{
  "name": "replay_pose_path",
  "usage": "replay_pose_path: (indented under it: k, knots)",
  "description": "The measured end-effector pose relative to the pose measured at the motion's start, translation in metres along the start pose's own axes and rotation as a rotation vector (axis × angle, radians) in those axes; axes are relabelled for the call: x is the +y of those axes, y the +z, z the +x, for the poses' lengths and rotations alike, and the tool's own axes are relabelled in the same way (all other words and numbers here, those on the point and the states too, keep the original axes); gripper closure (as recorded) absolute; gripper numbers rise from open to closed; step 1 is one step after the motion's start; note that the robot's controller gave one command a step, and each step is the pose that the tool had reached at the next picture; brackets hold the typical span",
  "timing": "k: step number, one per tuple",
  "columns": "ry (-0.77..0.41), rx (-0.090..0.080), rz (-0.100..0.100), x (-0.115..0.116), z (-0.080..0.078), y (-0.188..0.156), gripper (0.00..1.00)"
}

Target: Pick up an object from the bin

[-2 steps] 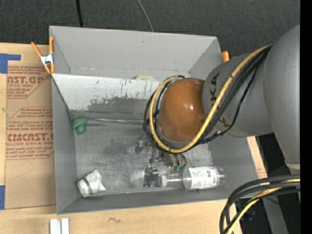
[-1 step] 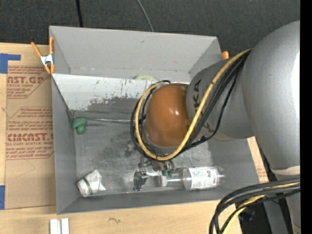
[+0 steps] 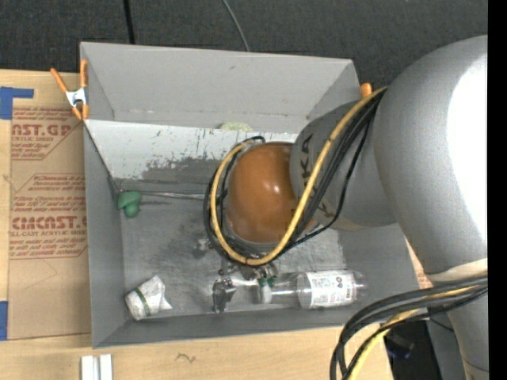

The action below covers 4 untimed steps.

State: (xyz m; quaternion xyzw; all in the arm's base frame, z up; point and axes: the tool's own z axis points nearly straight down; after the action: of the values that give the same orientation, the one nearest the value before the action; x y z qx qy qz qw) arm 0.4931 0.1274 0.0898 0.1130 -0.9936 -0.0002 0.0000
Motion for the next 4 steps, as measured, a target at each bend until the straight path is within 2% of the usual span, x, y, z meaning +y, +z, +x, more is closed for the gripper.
replay_pose_path:
  k: [1, 2, 3, 4]
  knots:
    - [-0.351, 0.002, -0.001, -0.02, 0.001, -0.019, 0.0]
    - [-0.49, -0.002, 0.0, -0.014, -0.021, -0.017, 0.0]
    - [-0.266, -0.001, -0.001, -0.014, -0.009, -0.003, 0.0]
    - [-0.352, -0.001, 0.0, 0.047, -0.013, 0.015, 0.0]
